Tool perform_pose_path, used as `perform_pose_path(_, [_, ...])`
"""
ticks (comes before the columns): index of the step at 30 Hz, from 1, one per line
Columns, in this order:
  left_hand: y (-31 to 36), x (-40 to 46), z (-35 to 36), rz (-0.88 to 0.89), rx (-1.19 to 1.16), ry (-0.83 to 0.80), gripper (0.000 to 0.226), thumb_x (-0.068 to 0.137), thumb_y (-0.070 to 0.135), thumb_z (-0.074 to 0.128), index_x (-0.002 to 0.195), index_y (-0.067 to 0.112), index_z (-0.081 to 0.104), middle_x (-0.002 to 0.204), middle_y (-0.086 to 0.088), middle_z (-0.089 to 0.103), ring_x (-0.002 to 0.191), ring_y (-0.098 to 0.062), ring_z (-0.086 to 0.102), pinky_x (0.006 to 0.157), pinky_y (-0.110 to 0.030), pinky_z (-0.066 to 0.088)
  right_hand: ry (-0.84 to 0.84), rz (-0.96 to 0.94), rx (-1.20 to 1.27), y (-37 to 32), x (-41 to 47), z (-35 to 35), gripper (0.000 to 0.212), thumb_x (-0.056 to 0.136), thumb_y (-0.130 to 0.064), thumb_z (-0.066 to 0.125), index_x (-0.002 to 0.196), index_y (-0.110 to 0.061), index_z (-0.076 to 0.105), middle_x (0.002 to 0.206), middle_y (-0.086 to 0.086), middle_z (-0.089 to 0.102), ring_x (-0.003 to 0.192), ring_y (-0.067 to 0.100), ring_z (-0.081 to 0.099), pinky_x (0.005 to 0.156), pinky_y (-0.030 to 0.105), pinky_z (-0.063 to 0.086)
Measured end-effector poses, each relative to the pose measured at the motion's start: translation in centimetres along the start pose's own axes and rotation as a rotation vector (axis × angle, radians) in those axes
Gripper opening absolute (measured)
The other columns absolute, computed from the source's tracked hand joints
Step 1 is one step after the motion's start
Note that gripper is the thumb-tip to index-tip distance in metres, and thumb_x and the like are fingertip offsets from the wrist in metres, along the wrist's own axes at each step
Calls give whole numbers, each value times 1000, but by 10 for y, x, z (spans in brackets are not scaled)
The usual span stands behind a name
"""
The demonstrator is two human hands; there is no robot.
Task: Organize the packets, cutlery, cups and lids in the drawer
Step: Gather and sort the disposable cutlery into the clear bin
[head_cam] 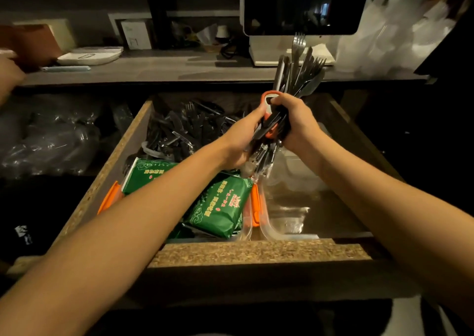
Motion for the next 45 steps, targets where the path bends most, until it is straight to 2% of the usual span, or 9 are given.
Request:
perform_pose_path(5, [-14, -3, 11, -130, 31, -52, 43, 102, 47, 49, 114, 8, 63, 95, -16, 72, 83, -30, 70, 86, -47, 57, 38, -28, -56, 7, 0, -6, 20, 72, -16, 62, 87, -4, 66, 82, 14, 62, 71, 24, 61, 60, 30, 51])
perform_pose_path(12, [-16, -8, 10, -196, 8, -50, 38, 99, 41, 56, 95, 3, 60, 66, -11, 62, 53, -22, 62, 48, -28, 55, -197, 40, -13, 12, -8, 16, 16, 91, -23, 57, 91, -10, 66, 77, 5, 62, 68, 16, 58, 60, 25, 51])
perform_pose_path(18, [-13, -9, 5, -189, -40, -29, 25, 92, 31, 68, 88, 7, 66, 68, -4, 68, 55, -16, 63, 46, -22, 50, -247, 60, -113, 15, -11, 22, 36, 90, -48, 60, 93, -11, 63, 73, 5, 59, 48, 14, 51, 41, 21, 39])
perform_pose_path(21, [-11, -8, 6, -170, -78, -19, 19, 92, 20, 68, 80, 6, 65, 64, -5, 67, 53, -15, 65, 48, -22, 53, -257, 44, -183, 16, -11, 21, 54, 83, -61, 63, 102, -11, 65, 81, 9, 62, 52, 18, 52, 46, 25, 41])
perform_pose_path(25, [-13, -9, 11, -211, -177, -36, 17, 93, 12, 65, 79, 4, 62, 61, -7, 65, 54, -18, 67, 52, -25, 58, -290, 45, -113, 14, -12, 24, 45, 92, -51, 56, 103, -9, 66, 87, 8, 69, 79, 19, 66, 78, 30, 54])
perform_pose_path(29, [-11, -11, 12, -224, -181, -81, 20, 93, 14, 63, 78, 2, 67, 64, -4, 65, 52, -12, 61, 48, -20, 52, -326, 68, -175, 11, -15, 26, 41, 95, -48, 54, 93, -8, 64, 75, 5, 65, 61, 14, 62, 57, 22, 52])
perform_pose_path(37, [-8, -7, 9, -192, -135, -86, 19, 94, 9, 61, 75, 7, 59, 58, 1, 58, 47, -6, 49, 46, -17, 45, -364, 94, -231, 8, -14, 28, 47, 93, -50, 54, 101, -6, 66, 82, 6, 68, 73, 17, 63, 64, 25, 51])
perform_pose_path(42, [-2, -4, 0, -166, -152, -39, 17, 94, 9, 61, 77, 7, 59, 56, 2, 56, 44, -5, 48, 44, -16, 45, -55, -32, -477, -16, -3, 3, 57, 91, -61, 51, 99, -7, 66, 79, 3, 68, 73, 18, 64, 63, 29, 53])
perform_pose_path(45, [-4, -3, -8, -171, -169, 14, 15, 94, 8, 61, 79, 6, 59, 60, -1, 57, 44, -6, 48, 42, -17, 45, 260, -590, -778, -74, -16, -15, 51, 90, -54, 58, 122, -15, 61, 103, 0, 61, 93, 14, 60, 76, 26, 49])
Point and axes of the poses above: each hand's wrist, its own x-axis towards the middle knuckle, its own z-axis out of the palm, y = z × x, the point moved 9 cm from there along x, towards the middle knuckle
